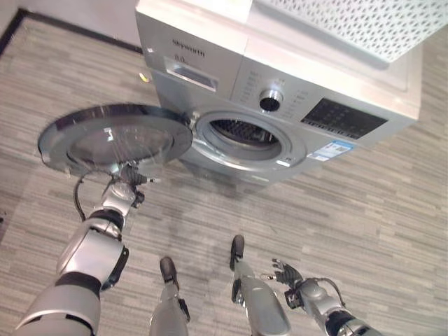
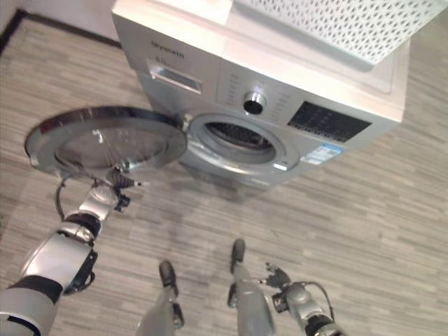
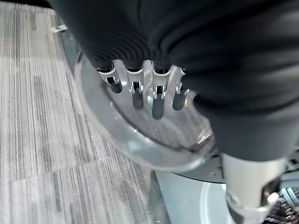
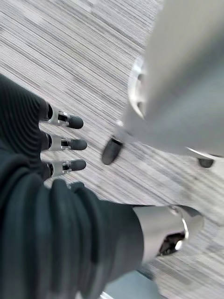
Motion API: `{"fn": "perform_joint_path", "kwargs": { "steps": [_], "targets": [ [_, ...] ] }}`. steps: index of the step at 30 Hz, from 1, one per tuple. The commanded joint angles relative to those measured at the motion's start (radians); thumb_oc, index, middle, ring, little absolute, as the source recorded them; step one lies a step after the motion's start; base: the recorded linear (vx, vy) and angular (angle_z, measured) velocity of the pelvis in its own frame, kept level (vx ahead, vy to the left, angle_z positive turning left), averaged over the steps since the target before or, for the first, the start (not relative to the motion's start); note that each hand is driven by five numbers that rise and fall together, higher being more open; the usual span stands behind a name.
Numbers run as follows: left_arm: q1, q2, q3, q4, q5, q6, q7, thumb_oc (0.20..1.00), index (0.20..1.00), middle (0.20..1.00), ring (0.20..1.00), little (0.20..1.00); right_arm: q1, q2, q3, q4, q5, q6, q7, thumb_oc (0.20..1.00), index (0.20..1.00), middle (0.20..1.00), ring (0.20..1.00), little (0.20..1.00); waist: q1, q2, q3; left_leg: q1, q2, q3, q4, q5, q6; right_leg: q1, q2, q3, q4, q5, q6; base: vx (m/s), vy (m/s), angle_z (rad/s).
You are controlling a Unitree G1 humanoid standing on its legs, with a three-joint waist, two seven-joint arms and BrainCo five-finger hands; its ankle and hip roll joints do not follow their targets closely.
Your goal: Grab the laundry basket,head to the washer,open it,put in the laundry and shut it.
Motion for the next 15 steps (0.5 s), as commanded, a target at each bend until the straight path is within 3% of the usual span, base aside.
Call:
{"fn": "perform_joint_path", "kwargs": {
  "steps": [1, 5, 7, 8, 9, 11, 12, 15],
  "targets": [
    [0.103, -0.013, 0.087, -0.011, -0.057, -0.069, 0.087, 1.000, 1.000, 1.000, 1.000, 1.000, 0.063, -0.076, -0.143, 0.098, 0.000, 0.027, -0.067, 1.000, 1.000, 1.000, 1.000, 1.000, 0.020, 0.022, -0.060, 0.022, -0.024, -0.006, 0.006, -0.087, 0.009, 0.065, -0.146, 0.031, 0.001, -0.036, 0.150, 0.11, 0.186, -0.11],
    [0.217, -0.024, 0.144, -0.068, -0.063, -0.079, 0.094, 1.000, 1.000, 1.000, 1.000, 1.000, 0.080, -0.118, -0.238, 0.093, 0.028, 0.033, -0.074, 1.000, 1.000, 1.000, 1.000, 1.000, 0.022, 0.030, -0.076, 0.078, -0.049, 0.014, 0.006, -0.115, 0.031, 0.093, -0.157, 0.050, 0.001, -0.028, 0.157, 0.11, 0.181, -0.38],
    [0.405, -0.051, 0.209, -0.193, -0.063, -0.090, 0.085, 1.000, 1.000, 1.000, 1.000, 1.000, 0.103, -0.211, -0.383, -0.032, 0.073, 0.023, -0.099, 1.000, 1.000, 1.000, 1.000, 1.000, 0.022, 0.049, -0.107, 0.152, -0.084, 0.025, 0.006, -0.143, 0.059, 0.132, -0.177, 0.075, 0.023, -0.014, 0.168, 0.16, 0.255, -0.25],
    [0.471, -0.055, 0.232, -0.241, -0.065, -0.092, 0.077, 1.000, 1.000, 1.000, 1.000, 1.000, 0.117, -0.247, -0.450, -0.127, 0.091, 0.016, -0.121, 1.000, 1.000, 1.000, 1.000, 1.000, 0.020, 0.056, -0.117, 0.174, -0.095, 0.024, 0.006, -0.153, 0.068, 0.142, -0.185, 0.083, 0.040, -0.007, 0.172, 0.17, 0.274, -0.35],
    [0.571, -0.070, 0.280, -0.318, -0.078, -0.096, 0.053, 1.000, 1.000, 1.000, 1.000, 1.000, 0.172, -0.290, -0.573, -0.368, 0.112, -0.010, -0.168, 1.000, 1.000, 1.000, 1.000, 1.000, 0.009, 0.077, -0.136, 0.219, -0.113, 0.018, 0.006, -0.173, 0.088, 0.157, -0.199, 0.109, 0.103, -0.004, 0.178, 0.12, 0.206, -0.40],
    [0.609, -0.080, 0.291, -0.339, -0.082, -0.095, 0.043, 1.000, 1.000, 1.000, 1.000, 1.000, 0.195, -0.307, -0.629, -0.468, 0.111, -0.019, -0.191, 1.000, 1.000, 1.000, 1.000, 1.000, 0.005, 0.087, -0.145, 0.237, -0.124, 0.009, 0.006, -0.178, 0.101, 0.154, -0.201, 0.128, 0.148, -0.012, 0.173, 0.10, 0.215, -0.11],
    [0.657, -0.104, 0.297, -0.337, -0.069, -0.090, 0.031, 1.000, 1.000, 1.000, 1.000, 1.000, 0.189, -0.352, -0.713, -0.650, 0.089, -0.057, -0.259, 1.000, 1.000, 1.000, 1.000, 1.000, -0.004, 0.115, -0.148, 0.276, -0.135, -0.016, 0.007, -0.191, 0.123, 0.148, -0.176, 0.168, 0.269, -0.058, 0.154, 0.08, 0.220, 0.10],
    [0.679, -0.120, 0.299, -0.319, -0.044, -0.078, 0.035, 1.000, 1.000, 1.000, 1.000, 1.000, 0.171, -0.386, -0.767, -0.783, 0.046, -0.082, -0.325, 1.000, 1.000, 1.000, 1.000, 1.000, -0.010, 0.133, -0.154, 0.310, -0.143, -0.041, 0.008, -0.201, 0.138, 0.128, -0.141, 0.202, 0.373, -0.096, 0.134, 0.07, 0.138, 0.16]
  ]
}}
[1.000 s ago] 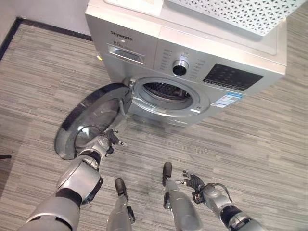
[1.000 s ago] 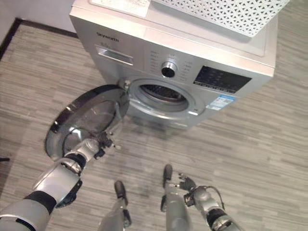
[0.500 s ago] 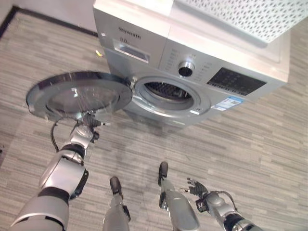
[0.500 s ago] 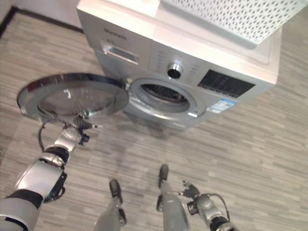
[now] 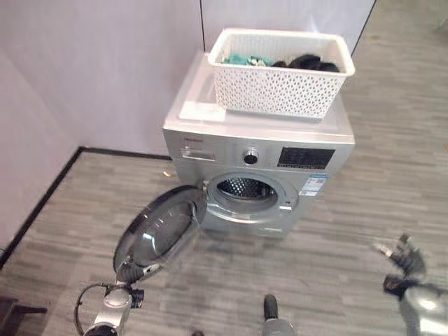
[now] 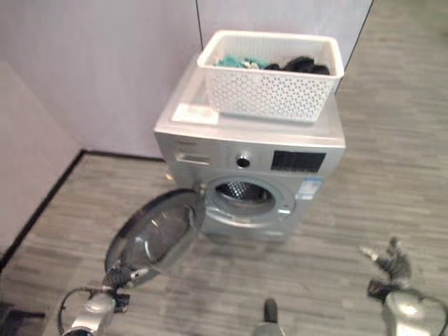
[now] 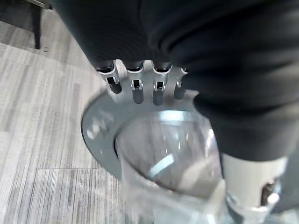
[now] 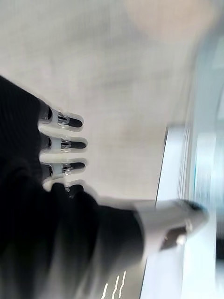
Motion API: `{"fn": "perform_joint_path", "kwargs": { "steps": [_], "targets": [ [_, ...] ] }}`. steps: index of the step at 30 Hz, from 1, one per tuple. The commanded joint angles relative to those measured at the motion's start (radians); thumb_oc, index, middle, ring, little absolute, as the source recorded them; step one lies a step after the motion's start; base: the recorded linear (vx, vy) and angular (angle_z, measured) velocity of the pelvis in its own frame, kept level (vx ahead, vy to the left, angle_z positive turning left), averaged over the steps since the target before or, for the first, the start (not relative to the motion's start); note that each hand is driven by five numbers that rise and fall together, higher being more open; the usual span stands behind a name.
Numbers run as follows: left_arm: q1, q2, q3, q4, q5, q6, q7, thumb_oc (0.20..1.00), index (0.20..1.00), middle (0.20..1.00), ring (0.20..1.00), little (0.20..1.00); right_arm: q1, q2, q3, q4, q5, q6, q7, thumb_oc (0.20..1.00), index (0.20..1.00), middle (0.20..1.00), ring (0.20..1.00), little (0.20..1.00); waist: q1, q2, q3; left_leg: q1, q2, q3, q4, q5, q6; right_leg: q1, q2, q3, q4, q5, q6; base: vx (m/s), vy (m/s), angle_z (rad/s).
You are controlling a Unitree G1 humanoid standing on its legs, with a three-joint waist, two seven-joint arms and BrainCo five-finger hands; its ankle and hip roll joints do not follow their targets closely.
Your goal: Grab the laundry basket,head to the washer,open it,put in the laundry and shut it.
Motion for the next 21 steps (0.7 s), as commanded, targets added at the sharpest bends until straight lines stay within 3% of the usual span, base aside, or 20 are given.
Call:
{"fn": "perform_joint_path", "kwargs": {
  "steps": [1, 3, 4, 7, 10, 16, 17, 18, 19, 21],
  "targets": [
    [-0.120, 0.027, -0.002, 0.059, 0.031, -0.023, 0.005, 1.000, 1.000, 1.000, 1.000, 1.000, -0.154, -0.063, -0.041, -0.057, -0.061, -0.090, -0.138, 1.000, 1.000, 1.000, 1.000, 1.000, 0.000, 0.026, 0.048, 0.025, -0.028, -0.116, 0.016, -0.082, 0.050, -0.046, -0.029, 0.087, 0.263, -0.086, 0.040, 0.11, 0.075, 0.27],
    [-0.118, 0.024, -0.006, 0.084, 0.058, -0.010, 0.022, 1.000, 1.000, 1.000, 1.000, 1.000, -0.235, -0.126, -0.069, -0.209, -0.117, -0.120, -0.208, 1.000, 1.000, 1.000, 1.000, 1.000, 0.006, 0.032, 0.025, 0.047, -0.028, -0.152, 0.016, -0.095, 0.048, -0.044, 0.013, 0.091, 0.190, -0.130, 0.026, 0.24, -0.053, 0.46],
    [-0.108, 0.030, -0.016, 0.073, 0.068, -0.008, 0.019, 1.000, 1.000, 1.000, 1.000, 1.000, -0.323, -0.209, -0.063, -0.280, -0.164, -0.126, -0.227, 1.000, 1.000, 1.000, 1.000, 1.000, 0.017, 0.023, 0.013, 0.064, -0.034, -0.189, 0.020, -0.111, 0.041, -0.068, 0.023, 0.130, 0.059, -0.103, 0.041, 0.25, -0.103, 0.37],
    [-0.116, 0.036, -0.028, 0.071, 0.072, -0.005, 0.014, 1.000, 1.000, 1.000, 1.000, 1.000, -0.423, -0.271, 0.000, -0.276, -0.164, -0.122, -0.230, 1.000, 1.000, 1.000, 1.000, 1.000, 0.025, 0.013, 0.017, 0.085, -0.032, -0.215, 0.031, -0.138, 0.031, -0.098, 0.018, 0.172, -0.031, -0.056, 0.063, 0.18, -0.085, 0.30],
    [-0.116, 0.031, -0.050, 0.091, 0.084, -0.004, 0.007, 1.000, 1.000, 1.000, 1.000, 1.000, -0.557, -0.363, 0.136, -0.211, -0.206, -0.070, -0.201, 1.000, 1.000, 1.000, 1.000, 1.000, 0.044, -0.016, 0.020, 0.142, -0.021, -0.250, 0.036, -0.177, 0.011, -0.134, -0.007, 0.143, -0.107, -0.001, 0.084, 0.22, -0.162, 0.64],
    [-0.083, 0.004, -0.058, 0.116, 0.018, -0.024, -0.018, 1.000, 1.000, 1.000, 1.000, 1.000, -0.729, -0.489, 0.261, -0.092, -0.140, -0.061, -0.154, 1.000, 1.000, 1.000, 1.000, 1.000, 0.047, -0.050, -0.009, 0.221, 0.011, -0.319, 0.012, -0.208, -0.019, -0.120, 0.004, 0.175, -0.071, 0.019, 0.082, 0.27, -0.258, 0.55],
    [-0.048, -0.008, -0.042, 0.137, -0.026, -0.031, -0.028, 1.000, 1.000, 1.000, 1.000, 1.000, -0.809, -0.531, 0.323, -0.067, -0.110, -0.066, -0.118, 1.000, 1.000, 1.000, 1.000, 1.000, 0.050, -0.057, -0.030, 0.233, 0.058, -0.320, 0.037, -0.186, -0.044, -0.123, 0.037, 0.150, -0.019, 0.010, 0.065, 0.45, -0.631, 0.30],
    [-0.023, -0.029, -0.024, 0.147, -0.072, -0.036, -0.040, 1.000, 1.000, 1.000, 1.000, 1.000, -0.830, -0.554, 0.340, -0.070, -0.090, -0.080, -0.091, 1.000, 1.000, 1.000, 1.000, 1.000, 0.045, -0.031, -0.040, 0.195, 0.123, -0.340, 0.124, -0.098, -0.077, -0.109, 0.100, 0.127, 0.023, -0.037, 0.025, 0.37, -0.517, 0.14],
    [-0.023, -0.029, -0.023, 0.147, -0.072, -0.036, -0.040, 1.000, 1.000, 1.000, 1.000, 1.000, -0.831, -0.554, 0.342, -0.069, -0.090, -0.080, -0.091, 1.000, 1.000, 1.000, 1.000, 1.000, 0.043, -0.026, -0.043, 0.195, 0.127, -0.341, 0.123, -0.102, -0.076, -0.109, 0.102, 0.124, 0.023, -0.044, 0.027, 0.32, -0.439, -0.04],
    [-0.004, -0.038, -0.031, 0.168, -0.091, -0.040, -0.049, 1.000, 1.000, 1.000, 1.000, 1.000, -0.875, -0.568, 0.381, -0.023, -0.035, -0.091, -0.067, 1.000, 1.000, 1.000, 1.000, 1.000, 0.056, -0.033, -0.058, 0.123, 0.166, -0.347, 0.265, 0.026, -0.094, -0.038, 0.146, 0.094, -0.003, -0.090, -0.022, 0.24, -0.331, 0.02]
  ]
}}
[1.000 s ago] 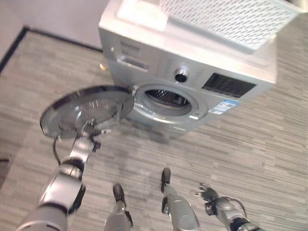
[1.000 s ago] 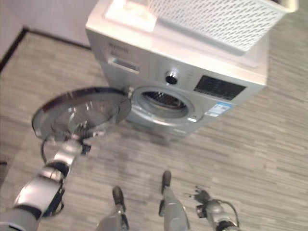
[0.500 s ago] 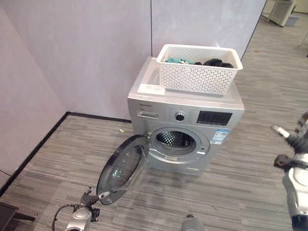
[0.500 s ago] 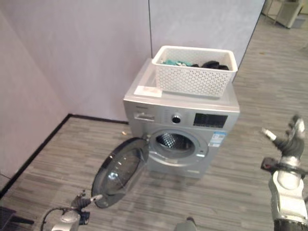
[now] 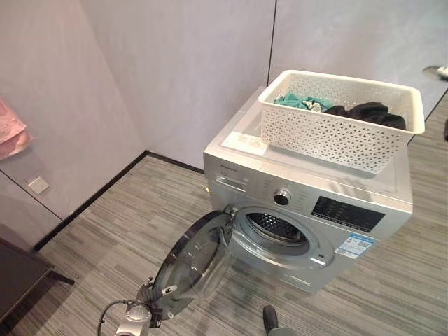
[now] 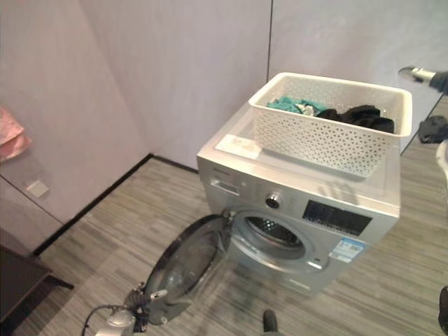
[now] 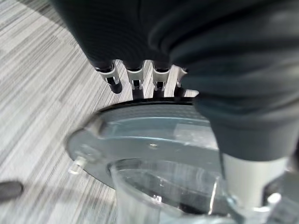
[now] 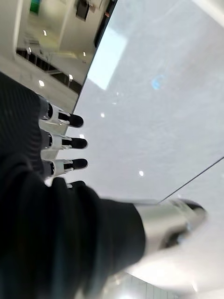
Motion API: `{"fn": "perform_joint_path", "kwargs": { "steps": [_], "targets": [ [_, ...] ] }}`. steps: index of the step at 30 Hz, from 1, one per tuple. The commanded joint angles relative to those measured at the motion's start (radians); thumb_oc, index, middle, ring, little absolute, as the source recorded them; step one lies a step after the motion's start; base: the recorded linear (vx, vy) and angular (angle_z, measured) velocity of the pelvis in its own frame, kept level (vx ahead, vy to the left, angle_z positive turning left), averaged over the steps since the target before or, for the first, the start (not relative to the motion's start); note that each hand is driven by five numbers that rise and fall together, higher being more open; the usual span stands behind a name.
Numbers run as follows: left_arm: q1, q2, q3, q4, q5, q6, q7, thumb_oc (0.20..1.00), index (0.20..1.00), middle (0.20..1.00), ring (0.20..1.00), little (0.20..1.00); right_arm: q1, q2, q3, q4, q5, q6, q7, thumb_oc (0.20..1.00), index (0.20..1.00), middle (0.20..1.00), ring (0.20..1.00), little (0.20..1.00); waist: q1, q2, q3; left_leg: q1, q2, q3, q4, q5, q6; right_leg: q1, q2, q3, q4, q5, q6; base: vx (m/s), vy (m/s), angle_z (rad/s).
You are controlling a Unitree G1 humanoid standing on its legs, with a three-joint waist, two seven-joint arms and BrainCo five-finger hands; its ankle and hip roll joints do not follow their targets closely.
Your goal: Grab the laundry basket,head to the washer,open it,put in the laundry and shut it.
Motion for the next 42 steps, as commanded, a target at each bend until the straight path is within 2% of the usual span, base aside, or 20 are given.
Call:
{"fn": "perform_joint_path", "kwargs": {
  "steps": [1, 2, 3, 4, 5, 6, 7, 8, 10, 11, 12, 14, 15, 19, 24, 32, 42],
  "targets": [
    [-0.004, 0.105, -0.044, -0.022, -0.048, -0.037, -0.028, 1.000, 1.000, 1.000, 1.000, 1.000, -0.078, -0.022, 0.036, -0.029, 0.086, -0.065, 0.035, 1.000, 1.000, 1.000, 1.000, 1.000, 0.007, -0.098, -0.043, 0.063, -0.088, -0.045, 0.150, 0.091, 0.015, -0.041, -0.061, 0.047, 0.024, -0.014, 0.036, 0.16, -0.267, -0.04],
    [-0.001, 0.105, -0.046, -0.028, -0.055, -0.036, -0.029, 1.000, 1.000, 1.000, 1.000, 1.000, -0.092, -0.040, 0.051, -0.015, 0.104, -0.060, 0.048, 1.000, 1.000, 1.000, 1.000, 1.000, 0.011, -0.111, -0.039, 0.006, -0.078, -0.038, 0.261, 0.146, 0.012, -0.008, -0.052, 0.041, 0.010, -0.029, 0.012, 0.11, -0.252, 0.11],
    [0.005, 0.107, -0.046, -0.036, -0.064, -0.031, -0.036, 1.000, 1.000, 1.000, 1.000, 1.000, -0.098, -0.060, 0.065, -0.008, 0.109, -0.049, 0.062, 1.000, 1.000, 1.000, 1.000, 1.000, 0.017, -0.130, -0.029, -0.045, -0.071, -0.016, 0.355, 0.177, 0.018, 0.021, -0.049, 0.037, -0.001, -0.045, -0.010, 0.15, -0.412, 0.41],
    [0.004, 0.113, -0.043, -0.048, -0.075, -0.029, -0.037, 1.000, 1.000, 1.000, 1.000, 1.000, -0.124, -0.100, 0.106, 0.021, 0.107, -0.033, 0.084, 1.000, 1.000, 1.000, 1.000, 1.000, 0.015, -0.146, -0.018, -0.104, -0.045, 0.015, 0.482, 0.197, 0.018, 0.046, -0.044, 0.024, -0.011, -0.053, -0.030, 0.10, -0.339, 0.47],
    [0.009, 0.115, -0.042, -0.055, -0.079, -0.029, -0.043, 1.000, 1.000, 1.000, 1.000, 1.000, -0.146, -0.117, 0.138, 0.039, 0.108, -0.018, 0.104, 1.000, 1.000, 1.000, 1.000, 1.000, 0.013, -0.156, -0.014, -0.125, -0.026, 0.056, 0.521, 0.195, 0.028, 0.064, -0.039, 0.024, -0.016, -0.068, -0.041, 0.14, -0.316, 0.35],
    [0.002, 0.125, -0.052, -0.050, -0.089, -0.029, -0.053, 1.000, 1.000, 1.000, 1.000, 1.000, -0.206, -0.164, 0.228, 0.108, 0.113, 0.007, 0.151, 1.000, 1.000, 1.000, 1.000, 1.000, 0.018, -0.173, -0.008, -0.146, 0.013, 0.128, 0.491, 0.204, 0.022, 0.098, -0.031, 0.019, -0.030, -0.087, -0.050, 0.11, -0.150, 0.12],
    [0.002, 0.121, -0.049, -0.049, -0.089, -0.029, -0.053, 1.000, 1.000, 1.000, 1.000, 1.000, -0.231, -0.165, 0.251, 0.117, 0.115, 0.005, 0.153, 1.000, 1.000, 1.000, 1.000, 1.000, 0.018, -0.169, -0.006, -0.140, 0.013, 0.133, 0.487, 0.204, 0.022, 0.101, -0.031, 0.022, -0.031, -0.087, -0.050, 0.17, -0.098, 0.13],
    [-0.002, 0.126, -0.066, -0.062, -0.092, -0.031, -0.068, 1.000, 1.000, 1.000, 1.000, 1.000, -0.355, -0.215, 0.415, 0.192, 0.101, 0.028, 0.221, 1.000, 1.000, 1.000, 1.000, 1.000, 0.040, -0.182, 0.007, -0.186, -0.015, 0.151, 0.403, 0.147, 0.021, 0.130, -0.041, 0.018, -0.040, -0.102, -0.045, 0.11, 0.010, 0.12],
    [-0.004, 0.131, -0.076, -0.066, -0.101, -0.037, -0.080, 1.000, 1.000, 1.000, 1.000, 1.000, -0.467, -0.228, 0.568, 0.279, 0.096, 0.035, 0.289, 1.000, 1.000, 1.000, 1.000, 1.000, 0.058, -0.183, 0.012, -0.213, -0.056, 0.133, 0.279, 0.113, 0.017, 0.144, -0.046, 0.019, -0.044, -0.116, -0.035, 0.09, 0.036, 0.26],
    [-0.004, 0.125, -0.072, -0.066, -0.101, -0.037, -0.080, 1.000, 1.000, 1.000, 1.000, 1.000, -0.496, -0.225, 0.596, 0.287, 0.098, 0.034, 0.290, 1.000, 1.000, 1.000, 1.000, 1.000, 0.053, -0.180, 0.010, -0.214, -0.059, 0.134, 0.273, 0.119, 0.018, 0.141, -0.049, 0.019, -0.044, -0.115, -0.035, 0.10, 0.098, 0.23],
    [-0.002, 0.132, -0.094, -0.072, -0.115, -0.045, -0.088, 1.000, 1.000, 1.000, 1.000, 1.000, -0.566, -0.232, 0.712, 0.354, 0.076, 0.047, 0.344, 1.000, 1.000, 1.000, 1.000, 1.000, 0.089, -0.179, 0.015, -0.259, -0.076, 0.083, 0.112, 0.142, -0.003, 0.170, -0.047, 0.021, -0.050, -0.131, -0.027, 0.07, 0.073, 0.01],
    [-0.006, 0.125, -0.092, -0.063, -0.117, -0.044, -0.095, 1.000, 1.000, 1.000, 1.000, 1.000, -0.613, -0.208, 0.779, 0.416, 0.064, 0.055, 0.369, 1.000, 1.000, 1.000, 1.000, 1.000, 0.091, -0.169, 0.022, -0.251, -0.072, 0.071, 0.068, 0.159, -0.014, 0.179, -0.045, 0.022, -0.043, -0.139, -0.027, 0.11, 0.084, -0.27],
    [-0.003, 0.128, -0.106, -0.049, -0.106, -0.043, -0.109, 1.000, 1.000, 1.000, 1.000, 1.000, -0.627, -0.167, 0.836, 0.487, -0.015, 0.074, 0.415, 1.000, 1.000, 1.000, 1.000, 1.000, 0.099, -0.162, 0.011, -0.234, -0.079, 0.051, 0.038, 0.151, -0.011, 0.192, -0.037, 0.021, -0.039, -0.148, -0.020, 0.12, 0.067, -0.31],
    [0.008, 0.123, -0.108, -0.033, -0.083, -0.041, -0.118, 1.000, 1.000, 1.000, 1.000, 1.000, -0.591, -0.103, 0.851, 0.518, -0.106, 0.074, 0.444, 1.000, 1.000, 1.000, 1.000, 1.000, 0.105, -0.151, -0.014, -0.175, -0.089, 0.085, -0.022, 0.156, -0.009, 0.222, -0.052, 0.022, -0.053, -0.144, -0.009, 0.17, 0.106, -0.24],
    [0.018, 0.127, -0.099, -0.032, -0.081, -0.041, -0.123, 1.000, 1.000, 1.000, 1.000, 1.000, -0.534, -0.063, 0.834, 0.462, -0.115, 0.074, 0.468, 1.000, 1.000, 1.000, 1.000, 1.000, 0.114, -0.148, -0.024, -0.135, -0.107, 0.106, -0.050, 0.145, 0.003, 0.226, -0.067, 0.026, -0.052, -0.144, 0.001, 0.09, 0.098, -0.19],
    [0.046, 0.131, -0.094, -0.018, -0.065, -0.039, -0.143, 1.000, 1.000, 1.000, 1.000, 1.000, -0.526, -0.062, 0.897, 0.470, -0.158, 0.069, 0.526, 1.000, 1.000, 1.000, 1.000, 1.000, 0.120, -0.151, -0.033, -0.117, -0.122, 0.122, -0.107, 0.143, 0.011, 0.211, -0.083, 0.023, -0.077, -0.126, 0.025, 0.03, 0.063, -0.04],
    [0.060, 0.115, -0.105, -0.007, -0.068, -0.034, -0.164, 1.000, 1.000, 1.000, 1.000, 1.000, -0.481, -0.088, 0.919, 0.515, -0.232, 0.071, 0.569, 1.000, 1.000, 1.000, 1.000, 1.000, 0.116, -0.154, -0.010, -0.144, -0.121, 0.114, -0.109, 0.141, 0.009, 0.186, -0.085, 0.007, -0.093, -0.114, 0.033, 0.00, 0.001, 0.01]
  ]
}}
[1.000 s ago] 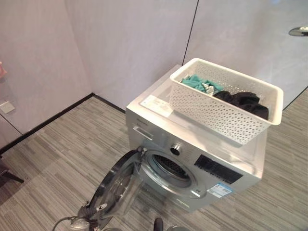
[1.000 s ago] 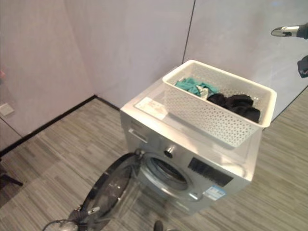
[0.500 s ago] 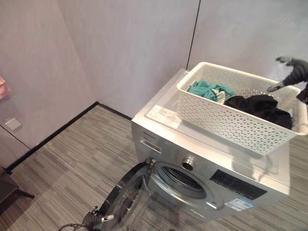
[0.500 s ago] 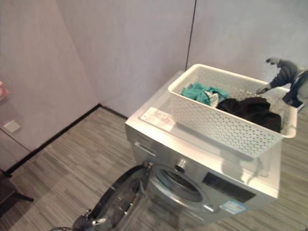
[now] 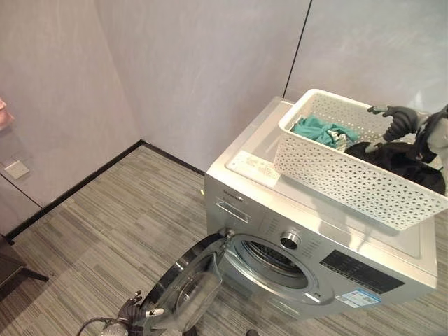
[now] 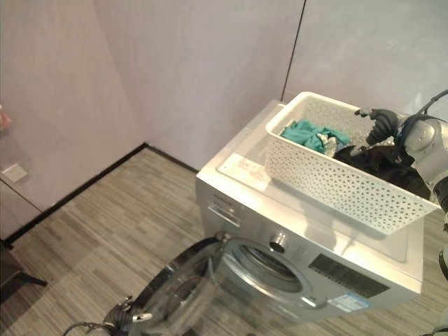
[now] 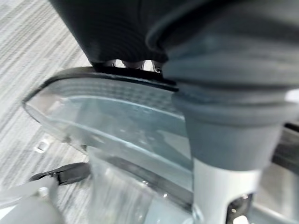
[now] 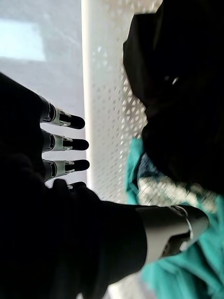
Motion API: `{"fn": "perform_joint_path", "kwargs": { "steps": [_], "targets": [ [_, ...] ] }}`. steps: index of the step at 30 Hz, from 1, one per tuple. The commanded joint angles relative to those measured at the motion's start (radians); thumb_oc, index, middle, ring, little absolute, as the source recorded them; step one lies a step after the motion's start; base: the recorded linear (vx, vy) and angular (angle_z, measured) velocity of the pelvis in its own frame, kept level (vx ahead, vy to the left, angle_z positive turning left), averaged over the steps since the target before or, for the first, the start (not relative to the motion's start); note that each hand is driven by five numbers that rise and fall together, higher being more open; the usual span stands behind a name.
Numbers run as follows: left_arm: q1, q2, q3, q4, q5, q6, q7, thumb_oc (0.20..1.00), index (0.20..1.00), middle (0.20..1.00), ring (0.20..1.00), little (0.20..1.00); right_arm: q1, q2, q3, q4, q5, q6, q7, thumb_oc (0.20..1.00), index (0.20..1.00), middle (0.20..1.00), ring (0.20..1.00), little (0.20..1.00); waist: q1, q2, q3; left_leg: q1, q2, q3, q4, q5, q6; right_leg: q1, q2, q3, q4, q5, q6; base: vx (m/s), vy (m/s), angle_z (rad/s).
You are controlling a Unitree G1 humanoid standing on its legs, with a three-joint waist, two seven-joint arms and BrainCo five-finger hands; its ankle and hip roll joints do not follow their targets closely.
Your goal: Grab the laundry basket,head to the washer,open it,put in the laundry and shut it.
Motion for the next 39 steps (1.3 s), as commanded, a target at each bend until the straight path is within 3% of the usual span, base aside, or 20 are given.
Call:
{"fn": "perform_joint_path", "kwargs": {
  "steps": [1, 7, 13, 25, 39],
  "targets": [
    [-0.071, -0.033, -0.025, 0.073, -0.043, 0.020, 0.001, 1.000, 1.000, 1.000, 1.000, 1.000, -0.067, -0.048, 0.026, 0.055, -0.029, -0.006, -0.019, 1.000, 1.000, 1.000, 1.000, 1.000, 0.012, -0.046, -0.011, -0.002, 0.058, -0.007, 0.005, -0.031, -0.045, -0.002, -0.068, -0.023, 0.018, -0.033, 0.065, 0.00, 0.000, 0.00],
    [-0.078, -0.041, -0.033, 0.067, -0.059, 0.019, 0.006, 1.000, 1.000, 1.000, 1.000, 1.000, -0.072, 0.007, 0.014, 0.089, -0.051, -0.001, -0.030, 1.000, 1.000, 1.000, 1.000, 1.000, 0.017, -0.041, 0.001, -0.013, 0.059, -0.015, 0.005, -0.029, -0.046, -0.009, -0.067, -0.031, 0.015, -0.034, 0.063, 0.00, 0.001, 0.01],
    [-0.079, -0.049, -0.020, 0.110, -0.046, 0.035, -0.008, 1.000, 1.000, 1.000, 1.000, 1.000, -0.035, -0.031, 0.087, 0.107, -0.206, -0.012, 0.029, 1.000, 1.000, 1.000, 1.000, 1.000, 0.010, -0.044, -0.003, -0.002, 0.060, -0.018, 0.005, -0.041, -0.045, 0.002, -0.066, -0.038, 0.011, -0.037, 0.063, 0.04, 0.011, 0.11],
    [-0.068, -0.064, -0.021, 0.105, -0.054, 0.037, -0.028, 1.000, 1.000, 1.000, 1.000, 1.000, 0.099, -0.078, 0.039, 0.097, -0.249, -0.018, 0.062, 1.000, 1.000, 1.000, 1.000, 1.000, 0.000, -0.034, 0.008, -0.002, 0.059, -0.010, 0.005, -0.048, -0.047, -0.010, -0.069, -0.033, 0.009, -0.034, 0.068, 0.00, -0.001, -0.01],
    [-0.063, -0.065, -0.051, 0.020, -0.094, 0.021, -0.032, 1.000, 1.000, 1.000, 1.000, 1.000, 0.304, -0.004, -0.024, 0.036, -0.277, -0.022, 0.110, 1.000, 1.000, 1.000, 1.000, 1.000, 0.004, 0.012, 0.106, -0.068, 0.059, -0.014, 0.005, -0.024, -0.049, -0.092, -0.067, -0.022, 0.015, -0.022, 0.062, -0.04, -0.014, -0.04]
  ]
}}
